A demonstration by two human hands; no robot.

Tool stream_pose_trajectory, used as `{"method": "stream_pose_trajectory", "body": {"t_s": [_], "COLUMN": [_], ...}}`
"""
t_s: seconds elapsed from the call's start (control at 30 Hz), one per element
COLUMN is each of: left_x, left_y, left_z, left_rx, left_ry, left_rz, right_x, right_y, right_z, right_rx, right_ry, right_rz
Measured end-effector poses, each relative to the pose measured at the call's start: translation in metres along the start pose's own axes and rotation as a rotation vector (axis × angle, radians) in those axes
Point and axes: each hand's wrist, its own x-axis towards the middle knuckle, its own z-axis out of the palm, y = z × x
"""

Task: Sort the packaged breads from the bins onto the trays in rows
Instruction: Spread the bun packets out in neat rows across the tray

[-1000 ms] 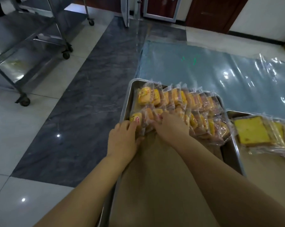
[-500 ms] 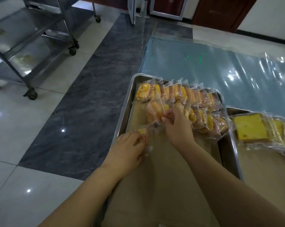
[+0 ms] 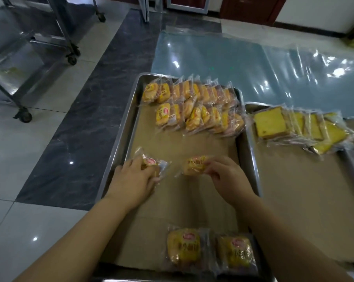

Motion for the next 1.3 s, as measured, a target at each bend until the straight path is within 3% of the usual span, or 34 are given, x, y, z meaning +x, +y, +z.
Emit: {"method": "stream_pose_trajectory", "body": {"t_s": [0.13,0.3,0.47,0.6,1.07,1.3], "left_x": [-0.010,-0.022,-0.032,-0.051,-0.133,-0.149], "left_y": [0.009,0.014,0.015,0.020,0.029,0.031], "left_z": [0.002,0.008,0.014,0.018,0.024,0.023], "left_rx": [-0.013,-0.040,-0.168,-0.248,-0.411,-0.362], "left_ry": [0.014,0.072,0.056,0.021,0.005,-0.024], "left_rz": [0.001,0.034,0.044,-0.017,-0.117,-0.142], "right_x": [-0.029,-0.045,-0.022,-0.016,-0.099,-0.114], "right_y": [0.009,0.015,-0.011,-0.020,-0.008,-0.017], "right_z": [-0.003,-0.001,0.016,0.030,0.002,-0.002], "right_rx": [0.000,-0.021,-0.041,-0.123,-0.295,-0.278], "right_ry": [-0.114,-0.369,-0.314,-0.391,-0.269,-0.272], "right_rz": [-0.019,0.174,0.320,0.408,0.459,0.484]}}
